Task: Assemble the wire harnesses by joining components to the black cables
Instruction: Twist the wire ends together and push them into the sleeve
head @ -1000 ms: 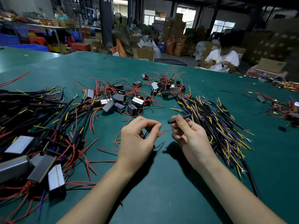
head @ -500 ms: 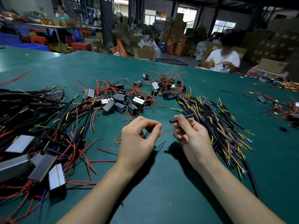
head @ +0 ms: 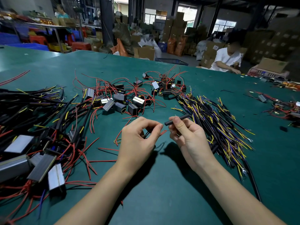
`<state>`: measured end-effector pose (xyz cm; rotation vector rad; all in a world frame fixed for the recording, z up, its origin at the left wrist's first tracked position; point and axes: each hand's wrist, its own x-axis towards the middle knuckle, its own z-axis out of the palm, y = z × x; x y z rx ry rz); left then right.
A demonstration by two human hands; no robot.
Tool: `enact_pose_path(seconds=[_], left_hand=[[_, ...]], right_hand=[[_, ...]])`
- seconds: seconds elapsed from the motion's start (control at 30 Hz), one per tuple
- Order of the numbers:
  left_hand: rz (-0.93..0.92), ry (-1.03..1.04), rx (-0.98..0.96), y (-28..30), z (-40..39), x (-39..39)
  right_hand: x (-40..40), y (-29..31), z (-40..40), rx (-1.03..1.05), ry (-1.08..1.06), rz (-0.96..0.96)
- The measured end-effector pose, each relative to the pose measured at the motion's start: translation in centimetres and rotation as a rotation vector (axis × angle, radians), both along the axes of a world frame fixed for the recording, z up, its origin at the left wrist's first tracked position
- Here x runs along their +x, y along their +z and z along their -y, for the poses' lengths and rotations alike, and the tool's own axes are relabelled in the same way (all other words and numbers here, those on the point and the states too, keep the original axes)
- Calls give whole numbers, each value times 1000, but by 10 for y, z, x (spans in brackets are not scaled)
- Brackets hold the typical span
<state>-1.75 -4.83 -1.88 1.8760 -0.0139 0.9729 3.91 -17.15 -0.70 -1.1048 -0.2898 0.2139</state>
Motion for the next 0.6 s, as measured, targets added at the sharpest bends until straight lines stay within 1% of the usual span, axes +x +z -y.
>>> enact_pose_path(seconds=[0.23, 0.47, 0.6], left_hand=[[-15, -33, -79, 0, -1, 1], [-54, -11, -120, -1, -2, 2], [-69, -8, -120, -1, -2, 3]], right_hand=[[3, 0, 3, -72, -25, 71], [3, -1, 4, -164, -80, 252], [2, 1, 8, -288, -115, 404]])
